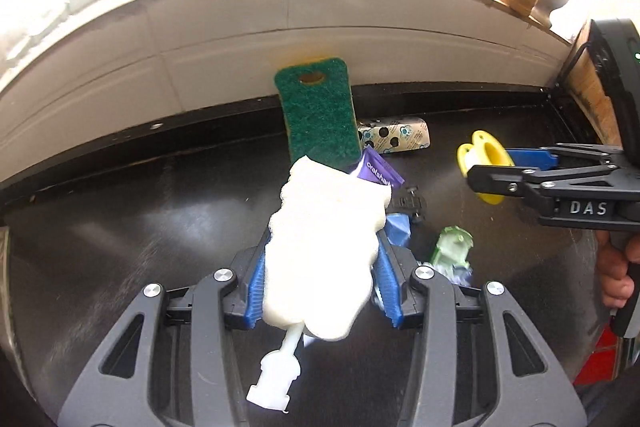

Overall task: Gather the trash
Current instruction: 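Grasp the white foam piece with the left tool while the right tool grasps the yellow tape roll, then lift the foam piece and tape roll off the counter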

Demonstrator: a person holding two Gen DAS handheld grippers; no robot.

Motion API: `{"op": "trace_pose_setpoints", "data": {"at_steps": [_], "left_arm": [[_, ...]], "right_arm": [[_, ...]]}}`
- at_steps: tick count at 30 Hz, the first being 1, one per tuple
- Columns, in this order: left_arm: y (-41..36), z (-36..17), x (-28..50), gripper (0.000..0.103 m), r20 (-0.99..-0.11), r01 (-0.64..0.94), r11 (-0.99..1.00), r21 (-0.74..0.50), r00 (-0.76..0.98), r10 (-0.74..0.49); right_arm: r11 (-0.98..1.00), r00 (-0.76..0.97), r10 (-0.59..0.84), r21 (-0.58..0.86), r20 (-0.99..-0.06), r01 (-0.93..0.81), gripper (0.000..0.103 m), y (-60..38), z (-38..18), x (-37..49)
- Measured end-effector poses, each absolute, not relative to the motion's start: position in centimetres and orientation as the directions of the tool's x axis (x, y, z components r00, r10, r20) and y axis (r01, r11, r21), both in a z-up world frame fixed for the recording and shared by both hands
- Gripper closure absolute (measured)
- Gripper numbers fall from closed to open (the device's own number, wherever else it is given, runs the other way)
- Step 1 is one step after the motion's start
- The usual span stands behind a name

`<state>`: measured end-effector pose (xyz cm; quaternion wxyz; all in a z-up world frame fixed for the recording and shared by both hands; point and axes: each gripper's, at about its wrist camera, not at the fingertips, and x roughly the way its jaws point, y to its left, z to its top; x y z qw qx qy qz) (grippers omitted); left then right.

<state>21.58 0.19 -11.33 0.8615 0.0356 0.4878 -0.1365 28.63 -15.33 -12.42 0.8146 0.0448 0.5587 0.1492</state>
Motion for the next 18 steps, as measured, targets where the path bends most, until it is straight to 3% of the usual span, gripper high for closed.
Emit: {"op": "trace_pose_setpoints", "data": {"at_steps": [7, 18], "left_arm": [[-1.3, -9.0, 14.8, 0.058, -0.854, 0.205, 0.978, -0.038, 0.501, -0.138], [-3.9, -8.5, 7.6, 0.058, -0.860, 0.242, 0.970, -0.022, 0.491, -0.142]], "right_arm": [[0.951, 0.385, 0.288, 0.213, -0.877, -0.225, 0.048, -16.1, -8.8, 21.5], [0.947, 0.385, 0.293, 0.210, -0.875, -0.244, 0.048, -16.6, -7.2, 13.2]]}}
